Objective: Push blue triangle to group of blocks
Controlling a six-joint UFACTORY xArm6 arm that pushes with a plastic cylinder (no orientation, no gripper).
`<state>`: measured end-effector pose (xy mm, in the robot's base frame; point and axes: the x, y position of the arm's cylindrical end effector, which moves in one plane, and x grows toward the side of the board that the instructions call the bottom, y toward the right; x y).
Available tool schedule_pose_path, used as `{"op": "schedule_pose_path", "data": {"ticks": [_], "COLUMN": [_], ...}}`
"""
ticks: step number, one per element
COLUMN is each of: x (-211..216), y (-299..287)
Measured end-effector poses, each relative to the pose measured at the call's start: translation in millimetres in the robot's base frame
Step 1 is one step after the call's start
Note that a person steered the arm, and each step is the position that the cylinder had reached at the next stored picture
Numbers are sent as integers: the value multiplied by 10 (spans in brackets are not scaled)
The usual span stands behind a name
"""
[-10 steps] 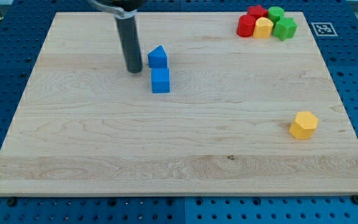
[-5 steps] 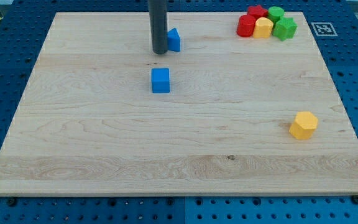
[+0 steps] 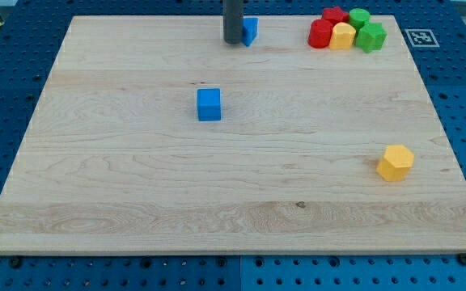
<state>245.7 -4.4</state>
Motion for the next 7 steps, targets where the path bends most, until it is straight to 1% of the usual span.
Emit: {"op": "schedule_pose_path", "data": {"ticks": [1, 2, 4, 6, 7], "x": [-204, -276, -201, -167, -11], "y": [0, 37, 414, 930, 529]}}
